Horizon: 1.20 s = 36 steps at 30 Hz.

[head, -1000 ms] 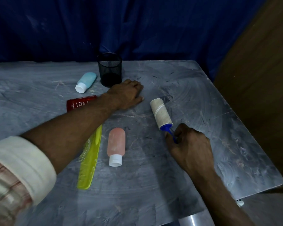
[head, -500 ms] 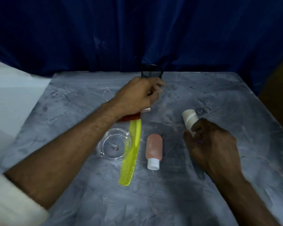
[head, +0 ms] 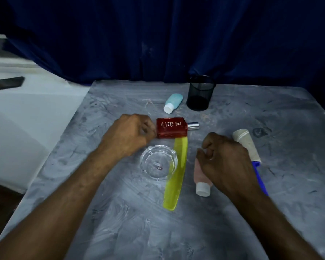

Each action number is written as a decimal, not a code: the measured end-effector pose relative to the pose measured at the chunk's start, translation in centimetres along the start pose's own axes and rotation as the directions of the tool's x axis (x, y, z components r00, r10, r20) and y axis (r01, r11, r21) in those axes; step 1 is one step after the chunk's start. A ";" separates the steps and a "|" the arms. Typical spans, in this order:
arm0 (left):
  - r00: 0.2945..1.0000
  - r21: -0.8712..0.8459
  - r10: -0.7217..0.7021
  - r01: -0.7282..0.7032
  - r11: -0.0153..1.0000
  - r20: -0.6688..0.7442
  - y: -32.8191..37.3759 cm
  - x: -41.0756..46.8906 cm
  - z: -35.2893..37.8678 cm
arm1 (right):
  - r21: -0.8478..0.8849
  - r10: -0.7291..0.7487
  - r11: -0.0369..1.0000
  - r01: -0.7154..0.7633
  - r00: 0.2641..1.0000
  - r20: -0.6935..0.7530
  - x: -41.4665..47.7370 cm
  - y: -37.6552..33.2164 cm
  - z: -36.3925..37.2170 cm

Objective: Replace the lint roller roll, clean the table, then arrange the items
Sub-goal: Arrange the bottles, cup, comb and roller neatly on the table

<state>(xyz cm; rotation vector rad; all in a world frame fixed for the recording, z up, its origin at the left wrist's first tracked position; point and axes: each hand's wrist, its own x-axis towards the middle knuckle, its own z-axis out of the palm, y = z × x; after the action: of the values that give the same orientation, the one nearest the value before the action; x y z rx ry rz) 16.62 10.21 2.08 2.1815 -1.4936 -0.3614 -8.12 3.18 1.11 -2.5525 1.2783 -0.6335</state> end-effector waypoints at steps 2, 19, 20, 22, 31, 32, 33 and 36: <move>0.993 0.048 -0.096 0.093 0.994 0.063 -0.5 -1.8 -0.2 | -0.003 -0.035 0.999 0.035 0.999 0.033 0.2 -1.1 0.9; 0.970 -0.164 -0.233 0.219 0.962 -0.072 -3.1 -4.9 0.9 | -0.092 -0.088 0.990 0.104 0.983 0.164 1.9 -6.5 4.1; 0.966 -0.189 -0.237 0.216 0.958 -0.099 -3.6 -4.9 0.2 | -0.077 -0.114 0.989 0.125 0.984 0.140 2.3 -7.1 4.1; 0.957 -0.265 -0.252 0.207 0.942 -0.147 -4.8 -4.8 -1.5 | -0.042 -0.189 0.980 0.192 0.979 0.073 3.7 -8.5 4.2; 0.892 -0.299 -0.397 0.327 0.897 -0.216 -11.3 0.2 -6.5 | 0.108 -0.189 0.979 0.172 0.967 0.173 12.6 -15.0 9.5; 0.888 -0.295 -0.412 0.346 0.891 -0.203 -11.9 0.7 -6.4 | 0.104 -0.179 0.981 0.162 0.965 0.189 13.1 -15.3 10.1; 0.883 -0.299 -0.428 0.363 0.883 -0.191 -12.4 1.1 -6.2 | 0.095 -0.174 0.983 0.158 0.963 0.204 13.5 -15.5 10.7; 0.871 -0.324 -0.460 0.391 0.862 -0.172 -13.7 1.8 -5.6 | 0.077 -0.183 0.982 0.170 0.958 0.221 14.3 -15.9 12.0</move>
<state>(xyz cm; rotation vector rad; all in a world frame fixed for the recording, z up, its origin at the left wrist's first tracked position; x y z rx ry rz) 30.91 13.91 -0.17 2.2145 -0.7606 -0.4032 16.26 1.28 0.48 -2.6201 0.9521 -0.3882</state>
